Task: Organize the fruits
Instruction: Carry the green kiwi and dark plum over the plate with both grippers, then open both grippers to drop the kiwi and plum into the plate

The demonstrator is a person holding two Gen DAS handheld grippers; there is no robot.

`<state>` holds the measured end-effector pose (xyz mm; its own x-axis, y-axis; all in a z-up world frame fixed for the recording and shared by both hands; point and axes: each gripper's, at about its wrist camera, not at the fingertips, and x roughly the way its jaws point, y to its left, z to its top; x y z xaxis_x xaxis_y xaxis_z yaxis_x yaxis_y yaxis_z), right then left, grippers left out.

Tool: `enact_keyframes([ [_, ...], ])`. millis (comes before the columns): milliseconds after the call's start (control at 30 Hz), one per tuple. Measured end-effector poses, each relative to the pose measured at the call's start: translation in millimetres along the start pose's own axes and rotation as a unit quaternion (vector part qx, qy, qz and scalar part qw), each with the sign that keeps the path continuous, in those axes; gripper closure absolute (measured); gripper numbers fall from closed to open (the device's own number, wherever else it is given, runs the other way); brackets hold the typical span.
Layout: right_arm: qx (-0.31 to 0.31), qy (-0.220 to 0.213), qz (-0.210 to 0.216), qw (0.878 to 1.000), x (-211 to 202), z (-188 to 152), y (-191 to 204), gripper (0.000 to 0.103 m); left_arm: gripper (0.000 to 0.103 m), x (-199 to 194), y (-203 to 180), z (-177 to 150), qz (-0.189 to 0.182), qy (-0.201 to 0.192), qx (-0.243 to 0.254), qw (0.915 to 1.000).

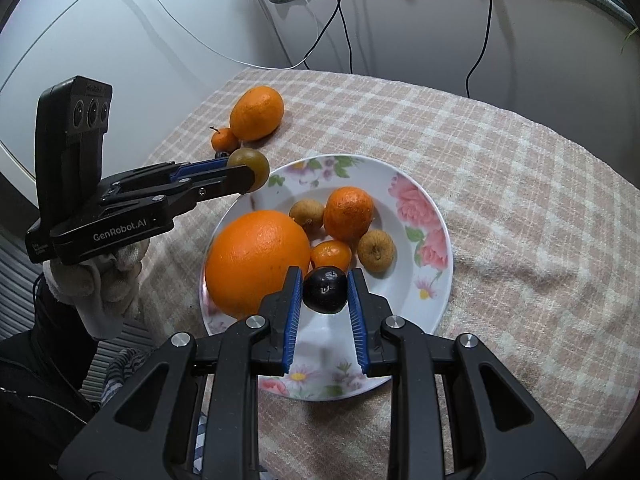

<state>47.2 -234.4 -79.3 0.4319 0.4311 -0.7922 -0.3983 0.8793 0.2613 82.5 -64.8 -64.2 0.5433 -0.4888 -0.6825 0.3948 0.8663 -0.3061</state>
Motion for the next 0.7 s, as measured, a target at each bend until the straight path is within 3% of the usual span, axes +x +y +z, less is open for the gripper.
enact_keyframes([
  [333, 0.001, 0.002, 0.001, 1.0, 0.1, -0.7, 0.2, 0.078, 0.076, 0.0, -1.1, 1.3, 0.001, -0.001, -0.001, 1.0],
  [467, 0.001, -0.002, -0.001, 1.0, -0.9, -0.1, 0.1, 0.059, 0.075, 0.1, -1.5, 1.0, 0.001, 0.0, 0.001, 1.0],
  [667, -0.003, -0.006, -0.004, 1.0, -3.0, 2.8, 0.1, 0.05, 0.053, -2.2, -5.2, 1.9, 0.0, -0.004, 0.007, 1.0],
  [700, -0.004, -0.006, -0.005, 1.0, -3.0, 3.2, 0.1, 0.043, 0.05, -2.6, -6.2, 2.0, 0.001, -0.004, 0.009, 0.9999],
])
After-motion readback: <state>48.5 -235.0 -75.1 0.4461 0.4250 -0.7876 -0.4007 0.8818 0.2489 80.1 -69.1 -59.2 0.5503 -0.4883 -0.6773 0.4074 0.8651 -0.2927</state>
